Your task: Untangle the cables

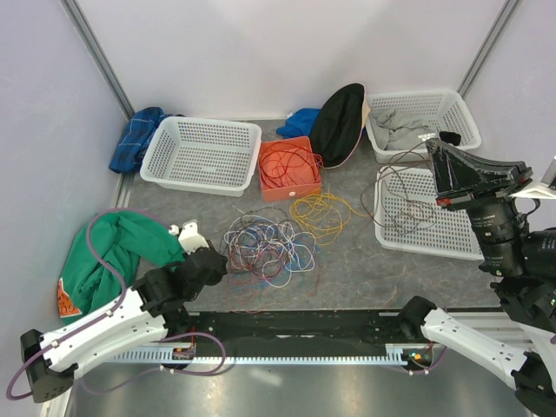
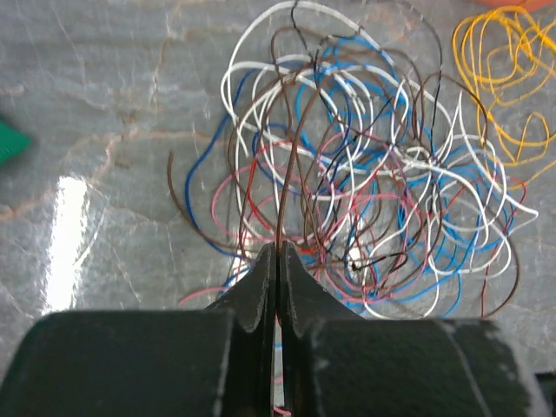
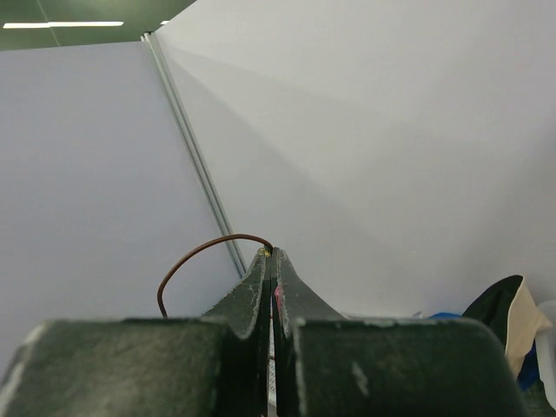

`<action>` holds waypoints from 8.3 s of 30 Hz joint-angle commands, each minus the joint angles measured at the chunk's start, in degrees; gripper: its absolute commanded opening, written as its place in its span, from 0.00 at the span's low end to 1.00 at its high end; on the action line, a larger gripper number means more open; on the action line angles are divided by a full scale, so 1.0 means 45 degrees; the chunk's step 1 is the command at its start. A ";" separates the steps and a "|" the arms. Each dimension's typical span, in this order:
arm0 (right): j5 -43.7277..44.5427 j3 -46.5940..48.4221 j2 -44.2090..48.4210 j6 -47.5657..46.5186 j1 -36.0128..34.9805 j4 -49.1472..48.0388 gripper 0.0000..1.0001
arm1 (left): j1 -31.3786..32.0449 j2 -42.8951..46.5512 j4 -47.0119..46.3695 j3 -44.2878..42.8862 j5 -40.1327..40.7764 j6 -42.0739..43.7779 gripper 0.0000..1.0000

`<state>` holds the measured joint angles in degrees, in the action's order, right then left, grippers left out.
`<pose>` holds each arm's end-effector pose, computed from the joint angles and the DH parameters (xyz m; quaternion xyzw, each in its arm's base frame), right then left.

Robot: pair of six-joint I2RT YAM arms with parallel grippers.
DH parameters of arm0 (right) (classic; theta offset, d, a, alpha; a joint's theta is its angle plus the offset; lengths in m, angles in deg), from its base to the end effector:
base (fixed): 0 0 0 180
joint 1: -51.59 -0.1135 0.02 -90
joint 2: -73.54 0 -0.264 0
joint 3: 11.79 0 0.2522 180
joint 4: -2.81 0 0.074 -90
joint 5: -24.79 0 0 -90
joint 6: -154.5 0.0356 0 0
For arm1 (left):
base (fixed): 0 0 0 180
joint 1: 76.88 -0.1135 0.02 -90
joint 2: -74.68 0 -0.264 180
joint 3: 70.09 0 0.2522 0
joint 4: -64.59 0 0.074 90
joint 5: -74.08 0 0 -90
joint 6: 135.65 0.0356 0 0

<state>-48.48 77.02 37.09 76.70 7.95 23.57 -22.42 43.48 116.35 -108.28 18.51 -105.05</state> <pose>0.0460 0.0297 0.5267 -0.0085 0.4990 0.3417 0.7963 0.0849 -0.0842 0.2082 -0.1517 0.8760 -0.1587 0.4294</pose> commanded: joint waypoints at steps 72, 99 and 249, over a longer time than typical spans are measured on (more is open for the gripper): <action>-0.2215 -0.3630 -0.0554 0.2327 -0.0010 -0.1127 0.00 | 0.0555 -0.7677 -1.8134 -0.5745 -1.0879 0.7222 0.02; -0.6236 -0.6091 -0.1118 0.3869 -0.0010 -0.4503 0.64 | 0.0574 -0.5371 -1.3151 -0.7892 -0.8707 0.7614 0.02; -0.1922 -0.8668 -0.3696 0.2580 -0.0809 -0.2159 0.91 | 0.0516 -0.1369 -0.2118 -0.1896 0.0237 -0.0159 1.00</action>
<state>-56.70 40.21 21.66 87.68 6.99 22.96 -19.91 34.12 102.08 -113.57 14.42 -100.65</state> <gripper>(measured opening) 0.912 0.993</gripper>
